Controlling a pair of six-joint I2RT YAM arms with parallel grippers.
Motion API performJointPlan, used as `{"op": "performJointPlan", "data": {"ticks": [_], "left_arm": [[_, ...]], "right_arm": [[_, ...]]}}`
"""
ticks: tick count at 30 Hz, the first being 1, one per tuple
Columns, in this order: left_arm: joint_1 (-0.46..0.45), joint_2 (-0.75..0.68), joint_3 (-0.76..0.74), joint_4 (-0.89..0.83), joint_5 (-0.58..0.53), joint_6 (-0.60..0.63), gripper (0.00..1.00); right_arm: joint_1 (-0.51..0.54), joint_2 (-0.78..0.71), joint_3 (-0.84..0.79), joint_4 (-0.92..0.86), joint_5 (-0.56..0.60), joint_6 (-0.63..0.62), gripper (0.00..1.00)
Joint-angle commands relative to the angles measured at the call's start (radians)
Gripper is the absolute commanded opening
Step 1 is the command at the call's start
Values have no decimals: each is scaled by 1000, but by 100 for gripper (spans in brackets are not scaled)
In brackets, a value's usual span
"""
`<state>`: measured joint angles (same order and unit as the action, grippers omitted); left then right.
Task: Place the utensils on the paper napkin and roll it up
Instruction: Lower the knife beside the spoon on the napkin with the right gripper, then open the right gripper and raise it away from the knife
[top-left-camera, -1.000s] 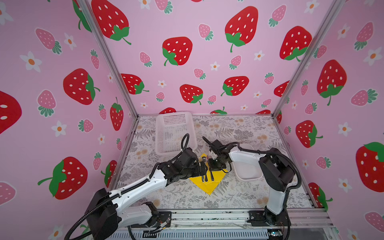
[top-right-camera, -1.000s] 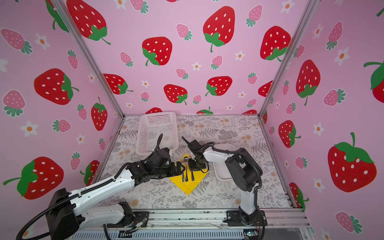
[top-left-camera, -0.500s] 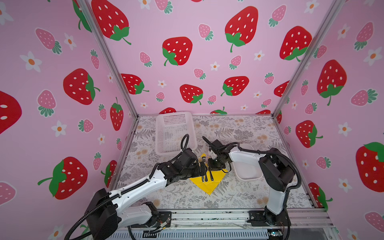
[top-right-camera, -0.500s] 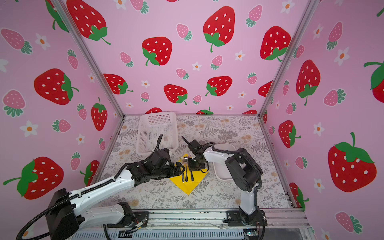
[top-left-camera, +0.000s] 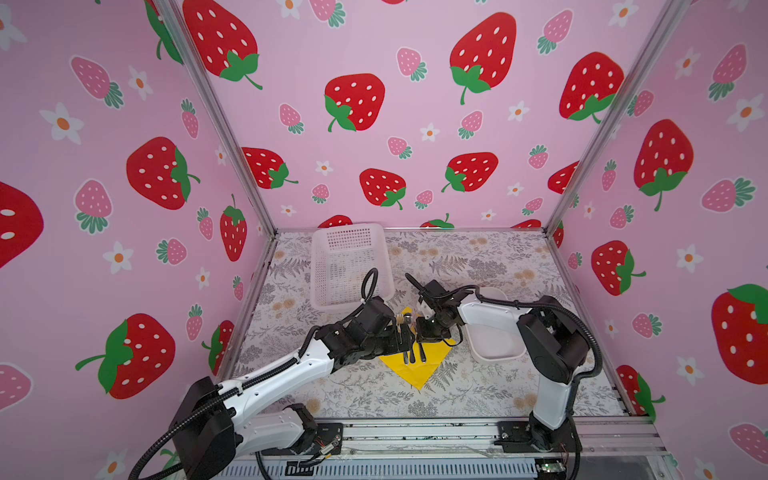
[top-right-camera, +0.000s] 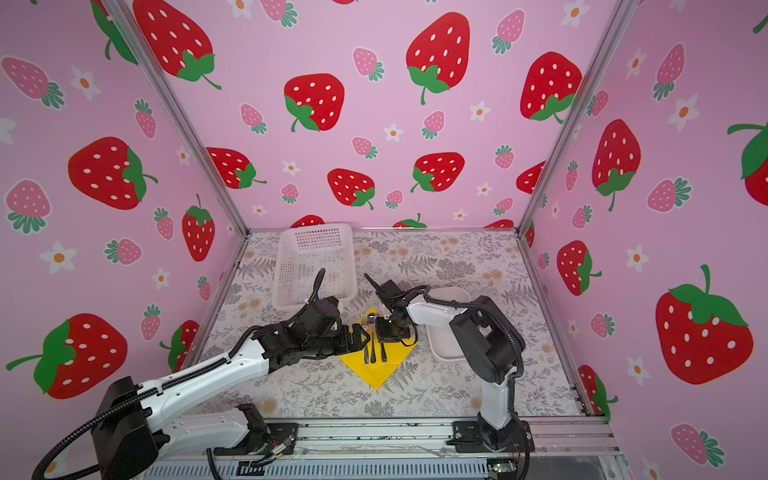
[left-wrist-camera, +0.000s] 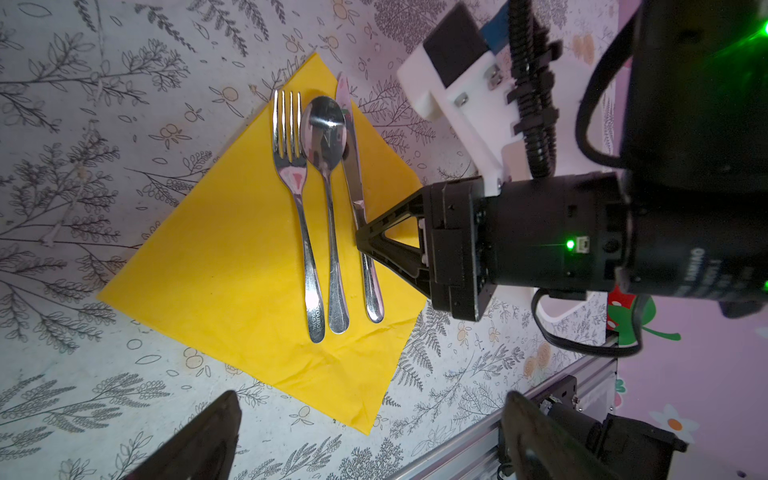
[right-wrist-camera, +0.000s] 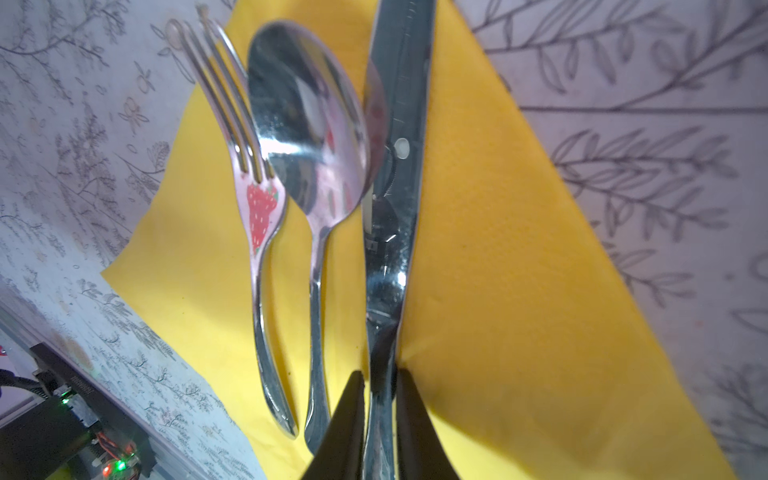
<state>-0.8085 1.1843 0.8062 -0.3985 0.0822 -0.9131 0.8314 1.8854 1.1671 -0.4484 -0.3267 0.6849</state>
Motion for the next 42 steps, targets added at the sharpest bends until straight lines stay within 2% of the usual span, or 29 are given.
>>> {"op": "performJointPlan", "data": {"ticks": [1,11,24,32,42], "left_arm": [[3,-6,-1,1,-6,-4,99],[4,-2,1,-2,-4,-6,99],[5,-12,-4,-11,-1,-10,99],[4,-37,-32,-14,5,-21,99],[-17,-96,-77,-16,29,-35,99]], "right_arm": [[7,-13,-13,1,-15,8,18],[6,-12,-3,-49,36,-37,18],[5,-103,-9,-45,82,-40,23],[5,-218,-78,-17,222,14,23],[-26,-415,-274,-7,433,126,23]]}}
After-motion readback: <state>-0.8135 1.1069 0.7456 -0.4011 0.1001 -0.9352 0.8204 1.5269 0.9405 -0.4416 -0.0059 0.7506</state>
